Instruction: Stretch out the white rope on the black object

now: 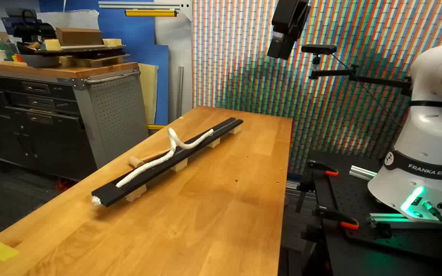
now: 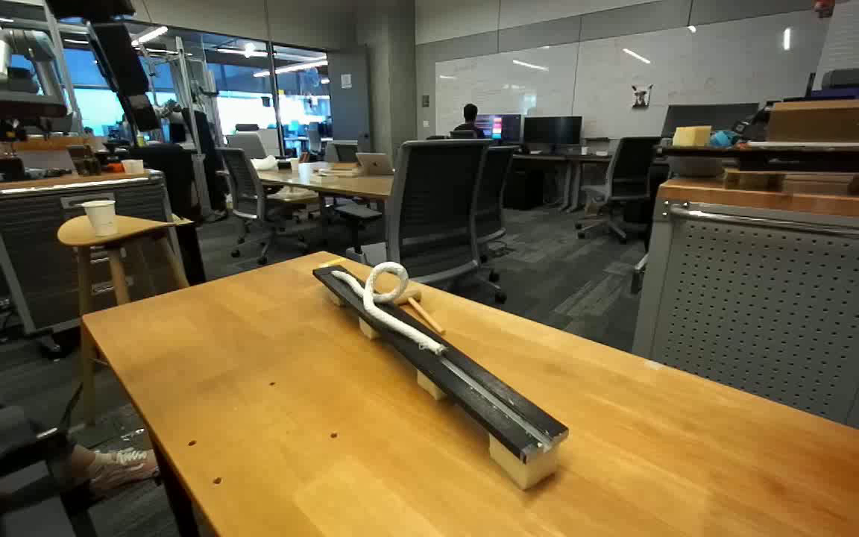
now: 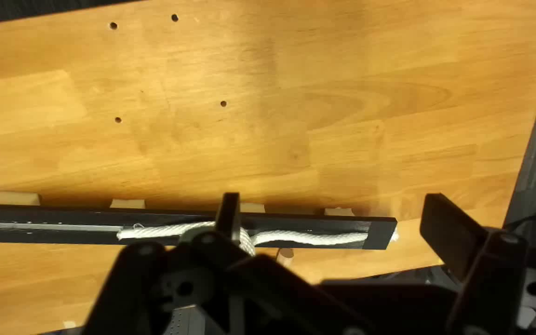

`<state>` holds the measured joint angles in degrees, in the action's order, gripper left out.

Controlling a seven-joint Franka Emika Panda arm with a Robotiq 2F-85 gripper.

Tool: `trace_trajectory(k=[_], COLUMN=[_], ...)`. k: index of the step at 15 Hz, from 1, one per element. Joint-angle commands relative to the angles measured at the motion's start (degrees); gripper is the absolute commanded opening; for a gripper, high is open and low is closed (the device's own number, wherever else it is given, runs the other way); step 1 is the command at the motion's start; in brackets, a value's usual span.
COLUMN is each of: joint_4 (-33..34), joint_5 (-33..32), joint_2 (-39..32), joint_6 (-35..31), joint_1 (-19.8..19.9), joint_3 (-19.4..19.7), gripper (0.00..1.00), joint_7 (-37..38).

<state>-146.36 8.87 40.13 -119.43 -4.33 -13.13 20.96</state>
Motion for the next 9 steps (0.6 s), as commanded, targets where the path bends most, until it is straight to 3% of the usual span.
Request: trace_trajectory(k=[1, 9], joint_4=[0.3, 0.7], joint_5=[-0.2, -0.2], joint_2=[0.0, 0.2], joint_6=[0.2, 0.2], joint_1=[-0.2, -0.2], joint_3=[0.2, 0.2], gripper=[1.0, 1.0], joint_7=[0.1, 0.1])
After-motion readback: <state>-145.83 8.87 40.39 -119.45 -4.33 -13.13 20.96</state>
